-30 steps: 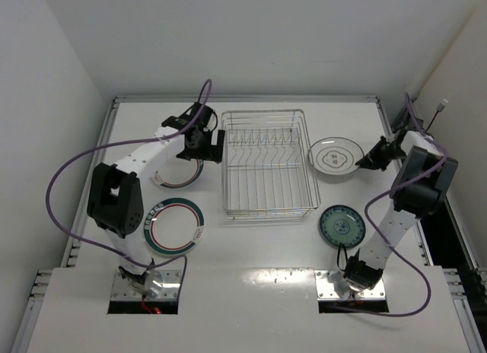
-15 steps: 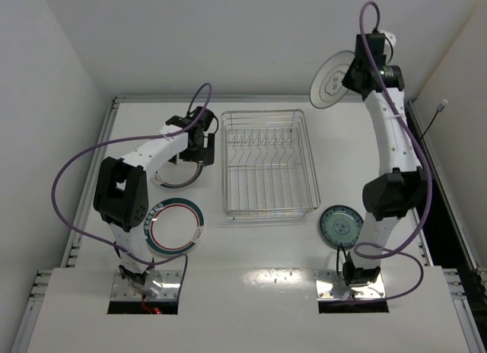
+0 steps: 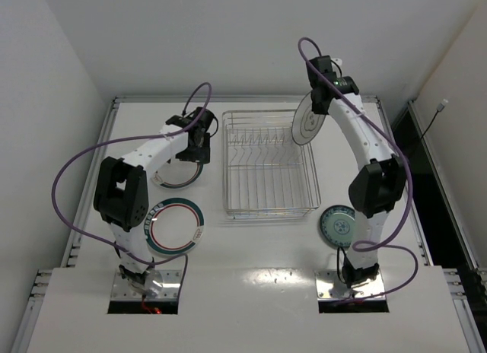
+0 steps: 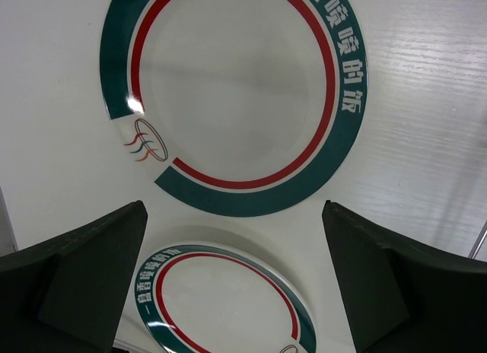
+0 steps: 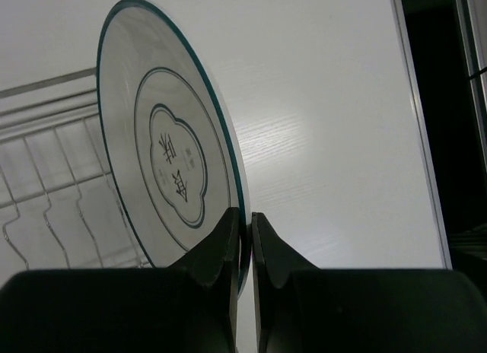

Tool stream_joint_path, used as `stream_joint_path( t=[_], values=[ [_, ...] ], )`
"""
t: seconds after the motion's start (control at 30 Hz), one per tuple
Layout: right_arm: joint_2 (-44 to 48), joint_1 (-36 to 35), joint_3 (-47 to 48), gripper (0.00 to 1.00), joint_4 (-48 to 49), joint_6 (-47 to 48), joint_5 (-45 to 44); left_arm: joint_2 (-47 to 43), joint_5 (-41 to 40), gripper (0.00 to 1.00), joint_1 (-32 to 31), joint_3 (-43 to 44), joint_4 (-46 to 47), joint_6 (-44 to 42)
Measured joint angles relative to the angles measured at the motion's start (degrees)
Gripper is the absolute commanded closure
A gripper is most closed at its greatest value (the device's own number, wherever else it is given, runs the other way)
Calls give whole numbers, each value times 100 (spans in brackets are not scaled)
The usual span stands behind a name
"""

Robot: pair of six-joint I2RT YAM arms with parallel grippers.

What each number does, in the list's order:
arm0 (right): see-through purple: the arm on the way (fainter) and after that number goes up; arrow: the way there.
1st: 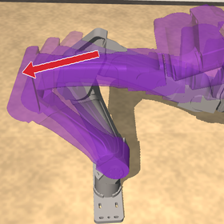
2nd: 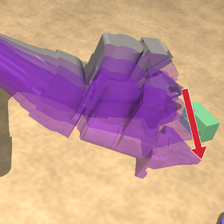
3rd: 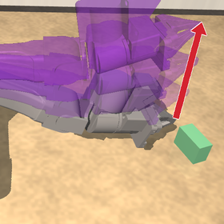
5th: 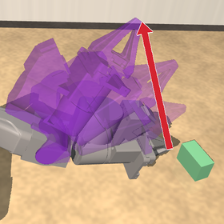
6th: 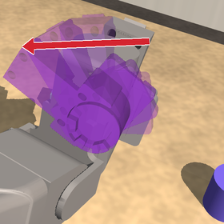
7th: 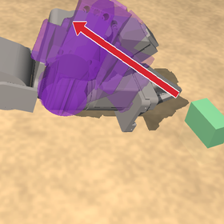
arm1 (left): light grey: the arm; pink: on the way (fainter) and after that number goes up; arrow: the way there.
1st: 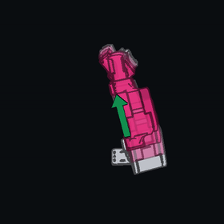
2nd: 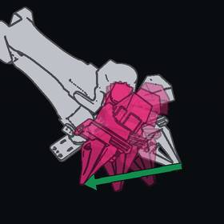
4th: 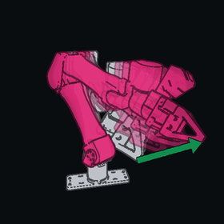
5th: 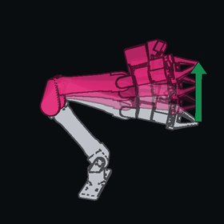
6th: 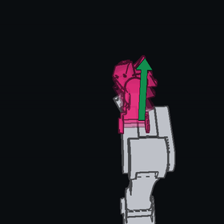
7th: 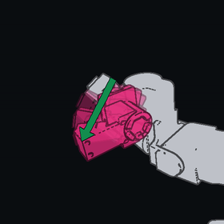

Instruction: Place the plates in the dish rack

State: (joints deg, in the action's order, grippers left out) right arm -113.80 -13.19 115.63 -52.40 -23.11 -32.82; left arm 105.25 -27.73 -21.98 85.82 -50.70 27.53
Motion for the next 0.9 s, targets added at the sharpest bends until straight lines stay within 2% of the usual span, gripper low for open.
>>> stream_joint_path(
  t=[0.5,0.73,0.9],
  values=[
    [505,-1014,-986,100,85,426,-817,0,-129,0,0,92,-26,33],
    [780,-1309,-1432,100,94,168,-885,0,-170,0,0,92,-28,42],
    [841,-1314,-1572,91,-2,-101,-621,2,-173,0,0,92,-50,50]
  ],
)
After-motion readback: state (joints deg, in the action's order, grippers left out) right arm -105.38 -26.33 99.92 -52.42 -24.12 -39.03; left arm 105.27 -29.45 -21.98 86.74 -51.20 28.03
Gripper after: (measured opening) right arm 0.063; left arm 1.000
